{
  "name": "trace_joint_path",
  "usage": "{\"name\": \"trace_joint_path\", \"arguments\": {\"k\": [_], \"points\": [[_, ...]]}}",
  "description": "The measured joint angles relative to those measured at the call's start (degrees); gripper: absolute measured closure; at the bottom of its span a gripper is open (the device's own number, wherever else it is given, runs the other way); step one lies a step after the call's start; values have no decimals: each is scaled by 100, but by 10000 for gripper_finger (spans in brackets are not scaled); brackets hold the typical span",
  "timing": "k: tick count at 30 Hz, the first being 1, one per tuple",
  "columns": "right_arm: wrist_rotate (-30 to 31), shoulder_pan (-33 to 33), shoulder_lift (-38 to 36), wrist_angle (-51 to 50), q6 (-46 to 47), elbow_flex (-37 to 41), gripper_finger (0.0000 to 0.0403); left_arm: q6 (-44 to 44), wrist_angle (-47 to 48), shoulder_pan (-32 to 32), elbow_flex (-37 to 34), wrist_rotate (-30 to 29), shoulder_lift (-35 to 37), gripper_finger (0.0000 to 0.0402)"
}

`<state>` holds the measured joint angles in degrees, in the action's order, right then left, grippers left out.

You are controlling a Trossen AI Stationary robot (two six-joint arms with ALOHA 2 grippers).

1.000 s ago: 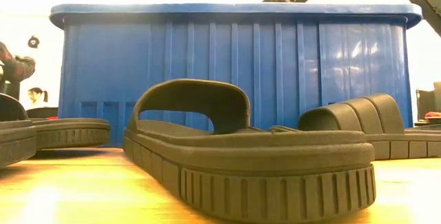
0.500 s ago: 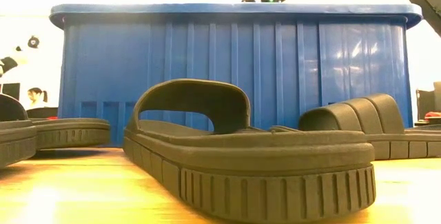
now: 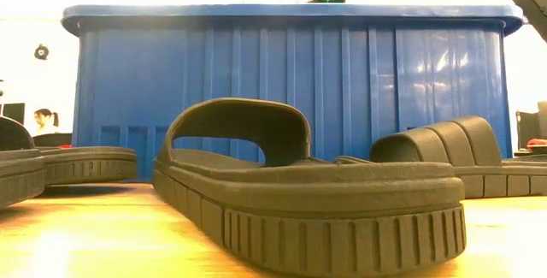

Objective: Pick and place slides into bin
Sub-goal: Stack the black slide on top of black slide into the blue bin

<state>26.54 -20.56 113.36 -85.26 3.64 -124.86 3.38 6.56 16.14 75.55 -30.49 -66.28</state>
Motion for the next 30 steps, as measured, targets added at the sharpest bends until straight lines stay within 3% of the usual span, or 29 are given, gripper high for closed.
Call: {"name": "trace_joint_path", "arguments": {"k": [3, 8, 17, 23, 30], "points": [[43, 210, -339, -486, 527, -272, 173, 2, -223, 3, 0, -12, -8, 72], [192, 752, -1249, -354, 1275, -228, 178, 8, -583, 24, 4, -17, -11, 72], [200, 1557, -2487, -472, 3214, 91, 179, 6, -500, 26, -79, -17, -11, 72], [148, 2187, -3041, -428, 3911, 591, 179, -2, -354, 26, -101, -19, -11, 72], [-503, 2814, -3399, -370, 4934, 944, 179, -7, -353, 26, -101, -26, -11, 72]]}}
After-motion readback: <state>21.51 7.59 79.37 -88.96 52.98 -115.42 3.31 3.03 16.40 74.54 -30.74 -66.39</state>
